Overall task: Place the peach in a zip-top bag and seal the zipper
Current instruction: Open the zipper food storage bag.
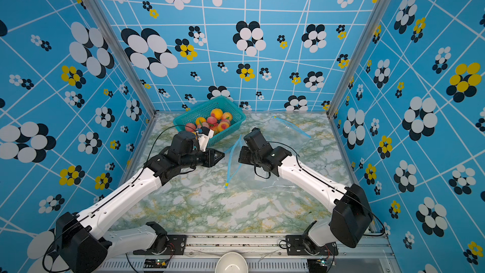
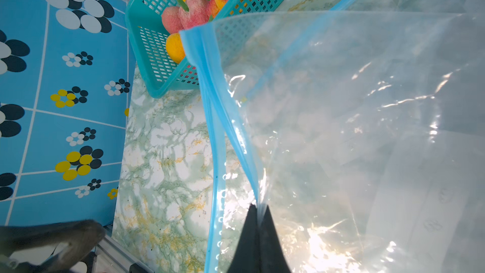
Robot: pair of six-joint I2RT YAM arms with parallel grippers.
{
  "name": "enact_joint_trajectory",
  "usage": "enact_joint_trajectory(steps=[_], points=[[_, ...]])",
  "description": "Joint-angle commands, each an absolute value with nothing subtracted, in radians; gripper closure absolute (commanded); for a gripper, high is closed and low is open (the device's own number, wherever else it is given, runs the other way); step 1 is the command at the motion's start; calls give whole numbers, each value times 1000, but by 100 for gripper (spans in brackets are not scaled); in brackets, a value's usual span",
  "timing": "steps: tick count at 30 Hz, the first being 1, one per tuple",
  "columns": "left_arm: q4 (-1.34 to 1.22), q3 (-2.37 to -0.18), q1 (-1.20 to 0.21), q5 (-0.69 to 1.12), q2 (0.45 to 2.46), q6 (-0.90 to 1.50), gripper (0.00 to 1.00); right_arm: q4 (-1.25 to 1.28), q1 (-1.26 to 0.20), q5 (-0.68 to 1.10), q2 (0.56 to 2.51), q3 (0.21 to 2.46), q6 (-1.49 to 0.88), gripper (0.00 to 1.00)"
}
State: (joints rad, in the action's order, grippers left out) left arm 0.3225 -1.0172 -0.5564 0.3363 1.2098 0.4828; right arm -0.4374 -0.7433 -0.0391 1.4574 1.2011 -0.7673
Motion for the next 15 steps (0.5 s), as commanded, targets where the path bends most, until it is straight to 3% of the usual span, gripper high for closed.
enact_joint_trajectory(steps=[1, 2, 7, 13, 15], points=[[363, -1018, -546, 306, 1239, 469, 58, -433, -740, 11, 1424, 1198, -721, 100], [365, -1020, -546, 309, 1258, 466, 50, -434, -739, 28, 1424, 1202, -713, 100], [356, -1040, -577, 246, 1337, 455, 38, -428, -739, 109, 1421, 1210, -693, 100], [309, -1065, -574, 278, 1427, 454, 45, -416, -738, 183, 1394, 1197, -690, 100], [282, -1069, -575, 316, 1444, 467, 53, -415, -739, 187, 1382, 1192, -692, 100]])
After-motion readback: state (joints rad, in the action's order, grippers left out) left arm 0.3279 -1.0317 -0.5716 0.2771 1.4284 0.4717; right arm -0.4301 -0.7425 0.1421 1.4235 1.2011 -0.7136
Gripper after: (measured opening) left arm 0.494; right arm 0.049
